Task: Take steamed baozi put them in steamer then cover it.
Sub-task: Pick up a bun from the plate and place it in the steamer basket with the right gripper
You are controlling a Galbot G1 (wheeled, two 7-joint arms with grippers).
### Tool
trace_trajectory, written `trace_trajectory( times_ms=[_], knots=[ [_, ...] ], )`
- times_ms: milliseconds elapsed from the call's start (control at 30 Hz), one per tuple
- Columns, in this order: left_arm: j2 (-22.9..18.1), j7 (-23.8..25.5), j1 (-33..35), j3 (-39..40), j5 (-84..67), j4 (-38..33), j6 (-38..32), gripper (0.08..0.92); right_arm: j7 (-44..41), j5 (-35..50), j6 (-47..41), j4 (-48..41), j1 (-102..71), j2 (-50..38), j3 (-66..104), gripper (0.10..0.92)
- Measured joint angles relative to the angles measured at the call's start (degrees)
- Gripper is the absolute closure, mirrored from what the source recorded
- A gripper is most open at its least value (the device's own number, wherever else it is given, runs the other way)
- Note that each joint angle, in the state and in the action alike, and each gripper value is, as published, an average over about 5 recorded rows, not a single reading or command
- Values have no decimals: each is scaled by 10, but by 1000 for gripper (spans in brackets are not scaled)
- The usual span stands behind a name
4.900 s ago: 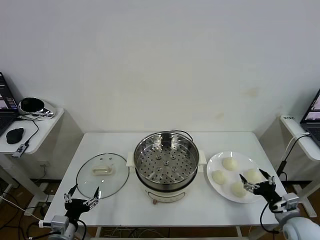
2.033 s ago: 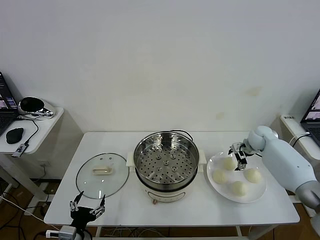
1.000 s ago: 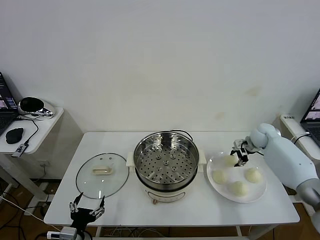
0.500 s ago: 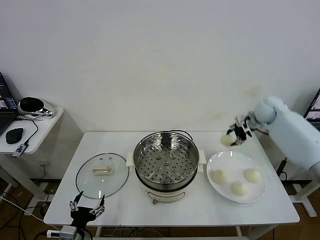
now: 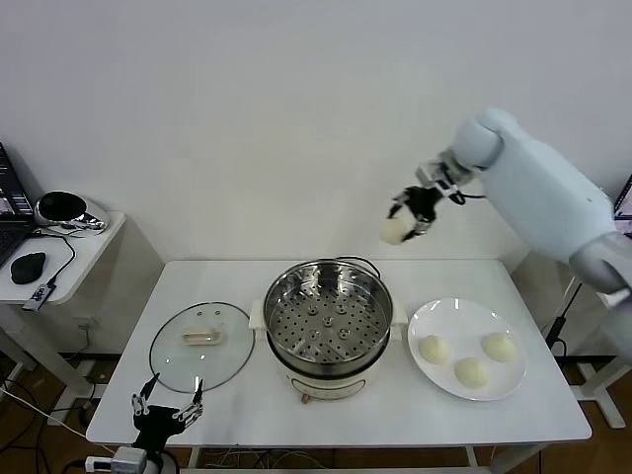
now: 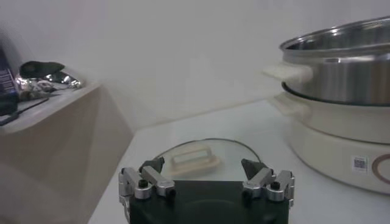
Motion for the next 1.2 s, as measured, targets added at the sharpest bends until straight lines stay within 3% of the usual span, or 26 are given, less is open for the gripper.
trace_trajectory(
  times_ms=[467, 1200],
  knots=[
    [-12, -1, 8, -6, 1, -10, -3, 177, -5, -32, 154, 34, -8, 64, -54, 431],
    [-6, 0, -2, -10, -9, 7, -2, 177, 47, -177, 206, -7, -79, 141, -49, 431]
  ],
)
